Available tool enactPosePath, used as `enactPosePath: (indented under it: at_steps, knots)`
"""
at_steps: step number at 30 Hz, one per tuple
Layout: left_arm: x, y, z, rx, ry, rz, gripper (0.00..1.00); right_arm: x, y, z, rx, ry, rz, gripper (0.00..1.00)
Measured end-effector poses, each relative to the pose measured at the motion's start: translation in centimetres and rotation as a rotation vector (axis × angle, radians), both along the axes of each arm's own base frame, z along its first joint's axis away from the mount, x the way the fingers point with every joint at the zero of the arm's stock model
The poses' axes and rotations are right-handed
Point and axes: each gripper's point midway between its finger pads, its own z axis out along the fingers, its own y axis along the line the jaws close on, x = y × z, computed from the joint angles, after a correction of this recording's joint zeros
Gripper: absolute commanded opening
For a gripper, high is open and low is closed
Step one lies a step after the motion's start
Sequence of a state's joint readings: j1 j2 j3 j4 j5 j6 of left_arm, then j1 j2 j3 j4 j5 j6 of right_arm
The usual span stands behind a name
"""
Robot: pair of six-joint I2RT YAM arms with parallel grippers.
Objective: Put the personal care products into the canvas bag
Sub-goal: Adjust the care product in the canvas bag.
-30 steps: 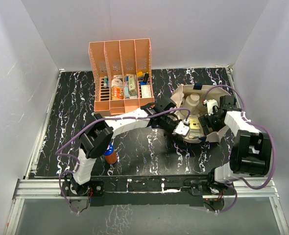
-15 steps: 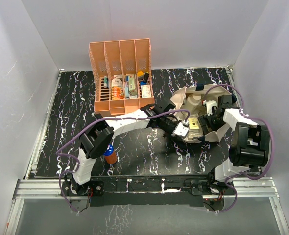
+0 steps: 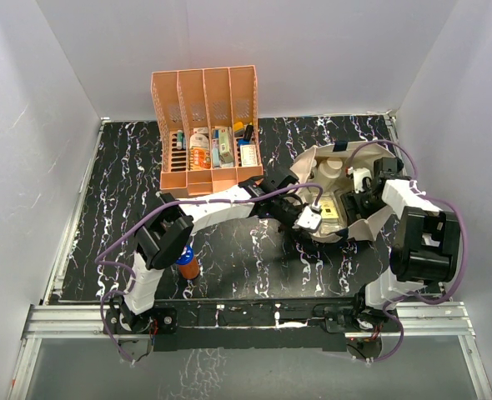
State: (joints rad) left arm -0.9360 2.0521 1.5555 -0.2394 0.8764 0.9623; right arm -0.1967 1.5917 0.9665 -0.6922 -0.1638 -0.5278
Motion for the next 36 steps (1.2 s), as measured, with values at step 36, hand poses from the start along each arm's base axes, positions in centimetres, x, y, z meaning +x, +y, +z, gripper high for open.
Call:
enactPosePath:
  at_steps: [36]
  knots:
    - [1.4,-1.1,1.0,-0.001,0.076,0.143,0.31,1.2,3.8,10.1,0.218,-0.127,0.005,0.08]
